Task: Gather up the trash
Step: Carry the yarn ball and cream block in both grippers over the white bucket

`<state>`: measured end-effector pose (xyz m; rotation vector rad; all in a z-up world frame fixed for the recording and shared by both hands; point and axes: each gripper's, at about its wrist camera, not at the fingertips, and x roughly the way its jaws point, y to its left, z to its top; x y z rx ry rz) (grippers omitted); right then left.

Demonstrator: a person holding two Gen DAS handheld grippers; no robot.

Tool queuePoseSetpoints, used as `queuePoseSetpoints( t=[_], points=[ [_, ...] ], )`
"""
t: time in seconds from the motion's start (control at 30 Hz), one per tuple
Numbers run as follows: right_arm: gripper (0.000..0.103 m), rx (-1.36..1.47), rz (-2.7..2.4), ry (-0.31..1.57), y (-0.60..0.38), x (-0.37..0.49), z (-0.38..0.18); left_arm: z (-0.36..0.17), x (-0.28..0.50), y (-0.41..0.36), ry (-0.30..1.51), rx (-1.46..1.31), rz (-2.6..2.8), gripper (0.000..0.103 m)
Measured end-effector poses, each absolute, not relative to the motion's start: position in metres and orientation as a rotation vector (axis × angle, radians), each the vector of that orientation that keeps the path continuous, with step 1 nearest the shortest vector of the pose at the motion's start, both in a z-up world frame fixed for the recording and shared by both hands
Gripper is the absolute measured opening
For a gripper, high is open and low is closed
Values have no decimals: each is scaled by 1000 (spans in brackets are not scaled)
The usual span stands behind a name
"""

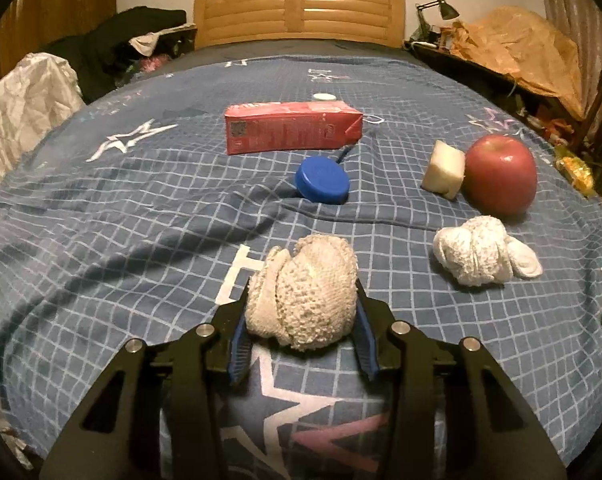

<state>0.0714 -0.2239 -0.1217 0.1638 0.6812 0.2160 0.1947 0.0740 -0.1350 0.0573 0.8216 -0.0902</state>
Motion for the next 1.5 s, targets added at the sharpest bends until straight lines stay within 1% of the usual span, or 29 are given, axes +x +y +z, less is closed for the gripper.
queuePoseSetpoints(
  t=[0.07, 0.17, 0.53, 0.87, 1.5],
  points=[
    [32, 160, 217, 671, -223, 70, -117, -131, 191, 70, 816, 64, -42, 36],
    [32, 165, 219, 658, -224, 68, -111, -122, 184, 68, 804, 38, -9, 35],
    [32, 179, 213, 604, -231, 57, -90, -59, 148, 45, 662, 57, 72, 34],
    [32, 218, 187, 548, -254, 40, -65, -19, 132, 3, 577, 87, 9, 34],
    [32, 225, 83, 438, -317, 12, -10, 15, 118, -105, 489, 152, -183, 34]
  ],
)
